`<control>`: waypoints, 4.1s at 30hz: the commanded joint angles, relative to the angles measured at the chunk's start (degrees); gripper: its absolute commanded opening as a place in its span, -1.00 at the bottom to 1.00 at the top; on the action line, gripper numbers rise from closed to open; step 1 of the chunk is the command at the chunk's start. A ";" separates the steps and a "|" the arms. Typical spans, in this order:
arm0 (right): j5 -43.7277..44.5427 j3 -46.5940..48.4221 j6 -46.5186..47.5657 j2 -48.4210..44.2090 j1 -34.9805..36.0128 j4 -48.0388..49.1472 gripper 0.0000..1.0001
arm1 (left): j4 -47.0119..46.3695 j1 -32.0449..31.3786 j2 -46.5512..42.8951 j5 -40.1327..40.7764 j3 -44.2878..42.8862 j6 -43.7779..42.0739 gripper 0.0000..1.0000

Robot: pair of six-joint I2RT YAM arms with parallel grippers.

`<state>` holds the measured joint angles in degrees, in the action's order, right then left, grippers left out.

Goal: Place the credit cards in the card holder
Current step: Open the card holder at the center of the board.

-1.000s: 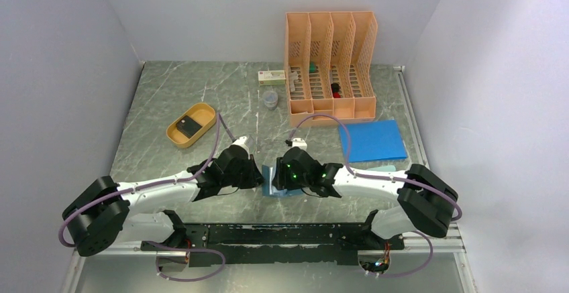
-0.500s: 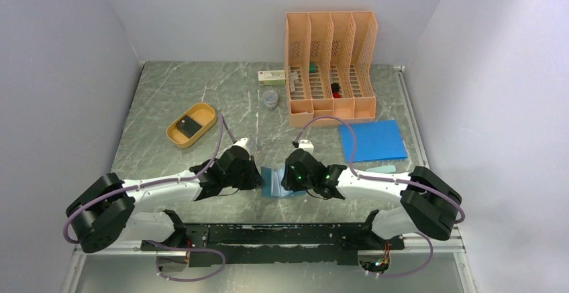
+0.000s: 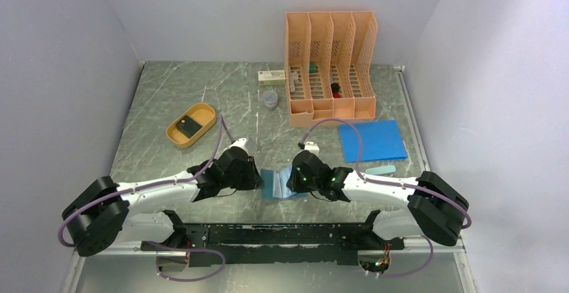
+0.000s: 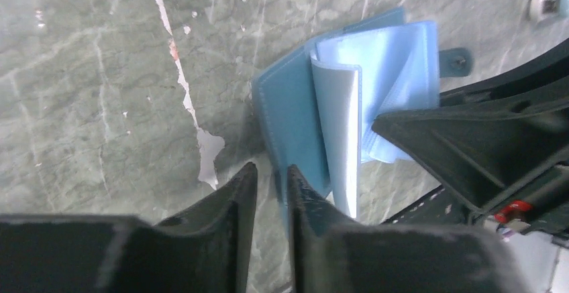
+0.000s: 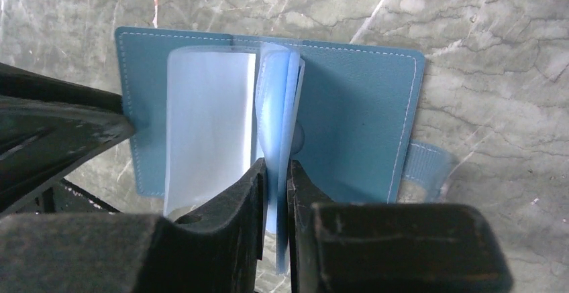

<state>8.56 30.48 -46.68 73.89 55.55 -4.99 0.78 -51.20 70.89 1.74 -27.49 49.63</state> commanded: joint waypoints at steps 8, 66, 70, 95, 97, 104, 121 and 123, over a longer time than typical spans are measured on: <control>0.41 -0.68 -0.60 -0.68 -0.41 -0.28 -0.63 | 8.13 0.10 -10.27 4.92 -6.81 -2.21 0.13; -5.98 -11.05 -5.71 -17.25 -9.76 -1.97 -0.27 | -13.18 -0.42 23.36 -1.83 -1.94 -0.63 -0.86; -1.08 -8.68 -3.12 -21.09 -9.76 -8.54 -0.25 | -12.97 -0.47 23.41 -1.83 -2.01 -0.93 -0.87; -12.78 -5.91 0.60 -12.23 -9.85 -0.58 -0.32 | -13.29 -0.43 24.20 -1.83 -1.96 -0.78 -0.90; -12.03 -6.19 0.79 -11.83 -9.80 -1.11 -0.31 | -13.39 -0.48 24.12 -1.83 -1.87 -0.68 -0.90; -9.58 -7.31 0.62 -12.53 -9.81 -2.07 -0.24 | -13.36 -0.47 23.72 -1.83 -1.61 -0.58 -0.90; -13.55 -9.29 0.27 -10.93 -9.87 2.16 -0.29 | -13.61 -0.43 23.91 -1.83 -1.60 -0.32 -0.90; -14.13 -9.45 0.15 -10.79 -9.85 2.87 -0.31 | -13.69 -0.40 23.93 -1.83 -1.61 -0.32 -0.90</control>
<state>-3.73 21.82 -46.24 62.48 46.09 -4.97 -19.94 -51.53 91.77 -3.62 -31.44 51.44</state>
